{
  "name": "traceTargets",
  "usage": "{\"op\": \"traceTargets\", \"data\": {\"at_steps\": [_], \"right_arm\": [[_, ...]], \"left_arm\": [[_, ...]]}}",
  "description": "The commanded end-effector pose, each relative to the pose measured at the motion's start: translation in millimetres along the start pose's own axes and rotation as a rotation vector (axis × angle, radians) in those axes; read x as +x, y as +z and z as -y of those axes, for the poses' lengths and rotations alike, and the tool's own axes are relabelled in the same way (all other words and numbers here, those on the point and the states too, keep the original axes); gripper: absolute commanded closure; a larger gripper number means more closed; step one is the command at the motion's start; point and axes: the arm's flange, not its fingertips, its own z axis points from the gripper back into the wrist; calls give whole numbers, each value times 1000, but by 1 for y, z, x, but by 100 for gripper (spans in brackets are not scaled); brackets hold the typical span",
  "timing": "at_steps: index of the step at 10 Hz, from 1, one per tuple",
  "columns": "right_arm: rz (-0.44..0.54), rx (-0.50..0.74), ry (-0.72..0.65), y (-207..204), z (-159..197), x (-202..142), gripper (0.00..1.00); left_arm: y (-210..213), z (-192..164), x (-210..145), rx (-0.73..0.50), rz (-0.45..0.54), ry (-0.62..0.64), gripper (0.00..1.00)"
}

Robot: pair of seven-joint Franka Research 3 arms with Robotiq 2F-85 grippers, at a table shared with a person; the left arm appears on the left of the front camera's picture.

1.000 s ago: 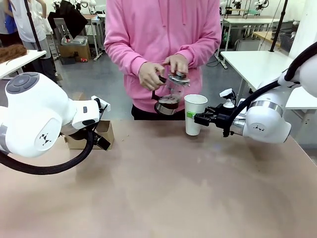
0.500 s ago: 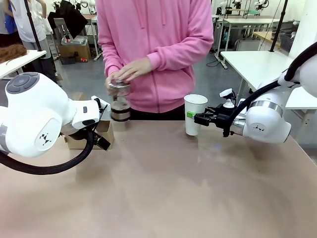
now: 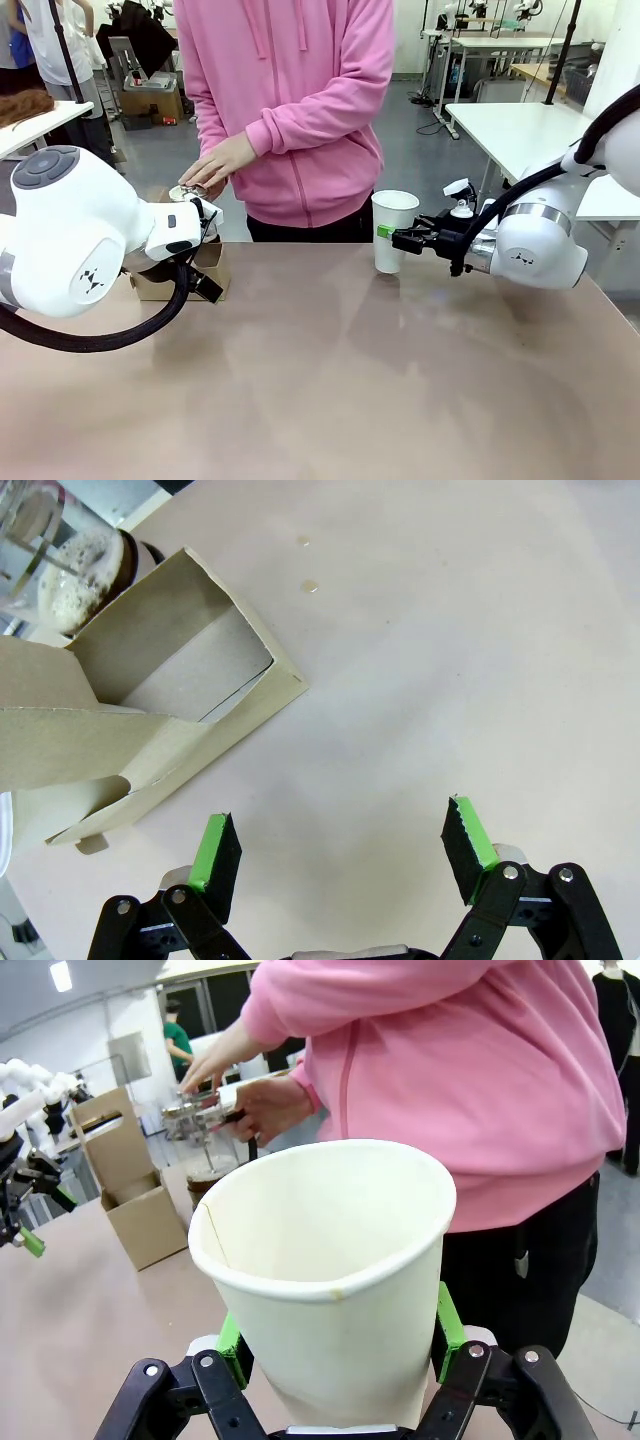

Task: Pour a drink into a cup and package it in a carrier.
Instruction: When a person places the Paper Cup Lid on the 600 ml Paper Cup , lift the 600 ml Paper Cup.

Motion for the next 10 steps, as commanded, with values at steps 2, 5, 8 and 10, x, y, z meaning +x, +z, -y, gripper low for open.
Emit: {"op": "traceTargets", "data": {"at_steps": [2, 5, 8, 10], "right_arm": [[9, -14, -6, -2, -2, 2, 20], [9, -14, -6, -2, -2, 2, 20], [9, -14, -6, -2, -2, 2, 20], [9, -14, -6, -2, -2, 2, 20]], "left_arm": [[0, 0, 0, -2, 1, 0, 0], [0, 0, 0, -2, 1, 0, 0], [0, 0, 0, -2, 1, 0, 0], [0, 0, 0, -2, 1, 0, 0]]}}
